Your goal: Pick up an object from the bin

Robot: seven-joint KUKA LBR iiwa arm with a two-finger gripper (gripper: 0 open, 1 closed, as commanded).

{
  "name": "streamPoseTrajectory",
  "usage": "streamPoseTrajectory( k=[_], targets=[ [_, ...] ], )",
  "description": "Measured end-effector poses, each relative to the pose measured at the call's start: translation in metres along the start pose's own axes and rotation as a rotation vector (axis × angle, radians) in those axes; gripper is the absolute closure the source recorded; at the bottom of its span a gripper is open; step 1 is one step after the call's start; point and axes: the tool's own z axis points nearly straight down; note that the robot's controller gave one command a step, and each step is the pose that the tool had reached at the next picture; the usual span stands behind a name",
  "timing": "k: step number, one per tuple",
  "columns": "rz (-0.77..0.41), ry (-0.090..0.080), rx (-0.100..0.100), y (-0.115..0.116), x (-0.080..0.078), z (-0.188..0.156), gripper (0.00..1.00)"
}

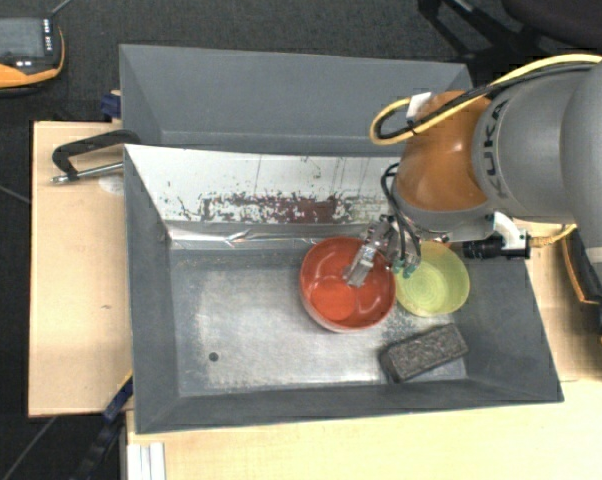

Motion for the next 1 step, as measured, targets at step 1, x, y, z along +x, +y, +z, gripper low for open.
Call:
streamPoseTrajectory(
  k=[1],
  targets=[
    [-0.001, -0.012, -0.007, 0.0329, 0.0013, -0.1073, 1.0]
  ],
)
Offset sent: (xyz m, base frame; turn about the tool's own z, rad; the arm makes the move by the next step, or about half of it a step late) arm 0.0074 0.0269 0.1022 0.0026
